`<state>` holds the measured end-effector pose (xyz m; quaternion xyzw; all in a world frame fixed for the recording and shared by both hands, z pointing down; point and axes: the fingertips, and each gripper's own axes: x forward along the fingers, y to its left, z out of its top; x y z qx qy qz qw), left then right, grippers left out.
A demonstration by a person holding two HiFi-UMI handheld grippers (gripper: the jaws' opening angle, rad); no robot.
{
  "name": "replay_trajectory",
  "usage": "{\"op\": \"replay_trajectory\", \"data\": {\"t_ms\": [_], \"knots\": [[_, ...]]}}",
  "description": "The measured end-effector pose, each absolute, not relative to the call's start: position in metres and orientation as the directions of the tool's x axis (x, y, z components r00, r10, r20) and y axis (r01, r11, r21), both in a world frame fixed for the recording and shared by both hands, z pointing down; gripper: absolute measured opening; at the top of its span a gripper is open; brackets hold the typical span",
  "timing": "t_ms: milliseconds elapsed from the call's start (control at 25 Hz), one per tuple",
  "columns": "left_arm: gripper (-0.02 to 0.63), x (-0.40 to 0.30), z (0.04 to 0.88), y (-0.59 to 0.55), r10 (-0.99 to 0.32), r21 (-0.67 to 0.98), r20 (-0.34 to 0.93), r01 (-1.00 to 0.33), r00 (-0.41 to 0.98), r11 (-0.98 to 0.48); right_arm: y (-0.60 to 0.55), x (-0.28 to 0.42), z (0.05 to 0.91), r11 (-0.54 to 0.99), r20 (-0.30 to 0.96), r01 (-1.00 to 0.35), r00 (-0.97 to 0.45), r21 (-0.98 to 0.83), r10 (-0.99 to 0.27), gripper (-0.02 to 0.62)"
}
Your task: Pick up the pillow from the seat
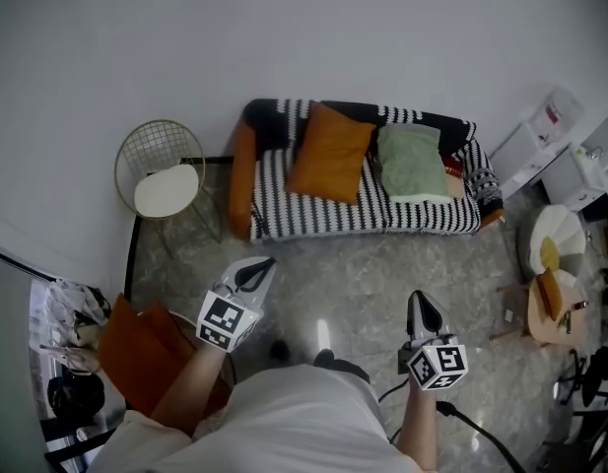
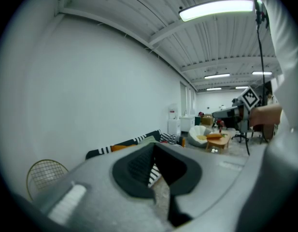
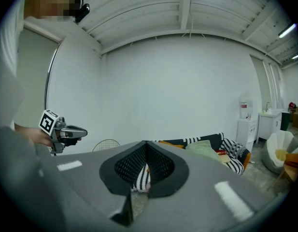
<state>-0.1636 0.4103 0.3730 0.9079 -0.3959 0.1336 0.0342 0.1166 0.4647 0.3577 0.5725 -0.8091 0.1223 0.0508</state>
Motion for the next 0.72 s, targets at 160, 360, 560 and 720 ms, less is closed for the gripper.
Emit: {"op": "replay_trajectory", "data": {"t_ms": [160,360,560,720], "knots": [[-0.002,-0.181,0.377,0.412,-0.711,-0.041,0.271,-0.73,0.649,-0.682,0.468,0.101,0.36,0.309,0.226,-0.941,-0.334,-0.14,-0.915,0.005],[-0.002,-0.196,0.381,0.411,-0.709,-0.024,0.275,-0.732,0.65,-0.681,0.465,0.088,0.36,0.298,0.242,-0.945,-0.324,-0.138,-0.915,0.005],[-0.002,-0.203,0.385,0.408,-0.714,-0.018,0.272,-0.739,0.645,-0.674,0.464,0.081,0.364,0.3,0.26,-0.945,-0.325,-0.132,-0.91,0.005],[-0.002,-0.196,0.387,0.404,-0.719,-0.013,0.27,-0.744,0.641,-0.668,0.459,0.088,0.368,0.306,0.266,-0.942,-0.332,-0.136,-0.905,0.005]]}}
